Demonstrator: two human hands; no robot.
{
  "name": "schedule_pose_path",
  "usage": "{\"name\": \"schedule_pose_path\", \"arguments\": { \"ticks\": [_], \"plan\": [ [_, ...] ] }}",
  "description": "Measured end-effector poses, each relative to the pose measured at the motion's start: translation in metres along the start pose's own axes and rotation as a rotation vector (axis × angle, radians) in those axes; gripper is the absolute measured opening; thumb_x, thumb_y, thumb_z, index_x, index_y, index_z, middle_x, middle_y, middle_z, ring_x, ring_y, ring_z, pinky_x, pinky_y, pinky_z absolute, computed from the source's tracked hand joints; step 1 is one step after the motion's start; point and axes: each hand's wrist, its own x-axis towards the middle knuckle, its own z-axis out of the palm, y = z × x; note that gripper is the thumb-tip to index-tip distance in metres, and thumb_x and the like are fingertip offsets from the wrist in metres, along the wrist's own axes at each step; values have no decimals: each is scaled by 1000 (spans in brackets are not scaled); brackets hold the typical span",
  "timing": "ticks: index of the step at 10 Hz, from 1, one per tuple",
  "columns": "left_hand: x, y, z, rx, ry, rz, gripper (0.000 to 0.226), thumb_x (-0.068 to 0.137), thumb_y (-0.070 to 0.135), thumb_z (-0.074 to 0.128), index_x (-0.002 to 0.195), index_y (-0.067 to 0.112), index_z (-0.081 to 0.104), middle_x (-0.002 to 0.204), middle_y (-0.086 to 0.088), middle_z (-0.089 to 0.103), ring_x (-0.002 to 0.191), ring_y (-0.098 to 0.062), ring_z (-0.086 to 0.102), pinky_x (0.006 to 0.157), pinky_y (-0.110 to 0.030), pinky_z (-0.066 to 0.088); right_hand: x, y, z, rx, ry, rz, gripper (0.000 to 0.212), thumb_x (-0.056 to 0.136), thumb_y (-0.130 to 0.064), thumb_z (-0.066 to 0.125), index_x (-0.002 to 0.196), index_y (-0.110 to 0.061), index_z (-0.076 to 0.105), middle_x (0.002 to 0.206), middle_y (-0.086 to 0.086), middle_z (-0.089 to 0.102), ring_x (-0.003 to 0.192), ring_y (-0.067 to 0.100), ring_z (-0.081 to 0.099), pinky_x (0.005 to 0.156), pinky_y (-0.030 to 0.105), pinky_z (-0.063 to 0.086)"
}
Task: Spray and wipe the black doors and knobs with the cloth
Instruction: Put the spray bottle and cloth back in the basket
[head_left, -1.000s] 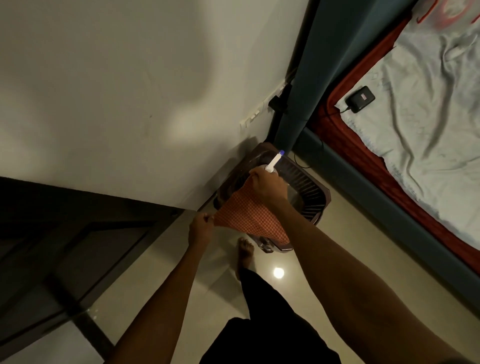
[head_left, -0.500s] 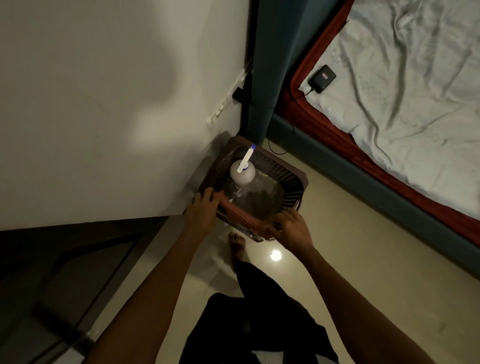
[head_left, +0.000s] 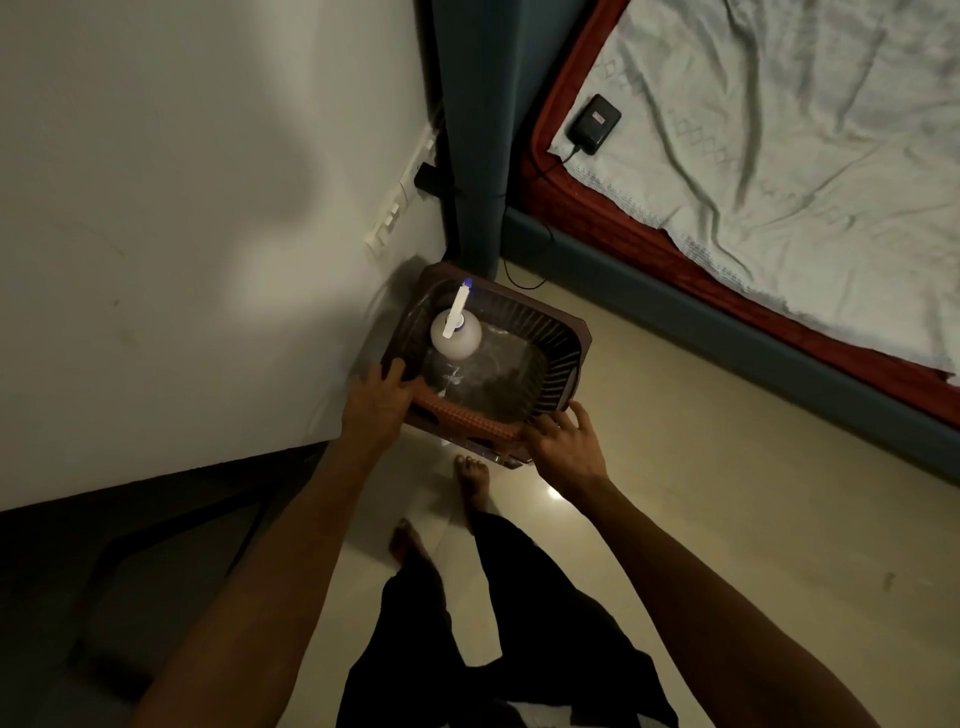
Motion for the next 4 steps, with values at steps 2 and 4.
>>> {"name": "schedule_pose_path", "arguments": {
  "ticks": [2,4],
  "plan": [
    [-5,12,-8,-49,-20,-41,48,84,27,75,130,20,61,142,-19,46,117,-42,50,91,-52,45,4,5,-4,38,-35,25,46,98,-41,62,142,-26,61,144,6,56,138,31,46,122,54,22],
    [-20,14,-5,-198,73,-156,45,94,27,63,137,15,55,150,-17,41,126,-40,49,100,-52,41,4,9,3,142,109,22,44,98,-48,56,132,-22,65,133,4,65,131,29,53,116,49,34]
  ]
}}
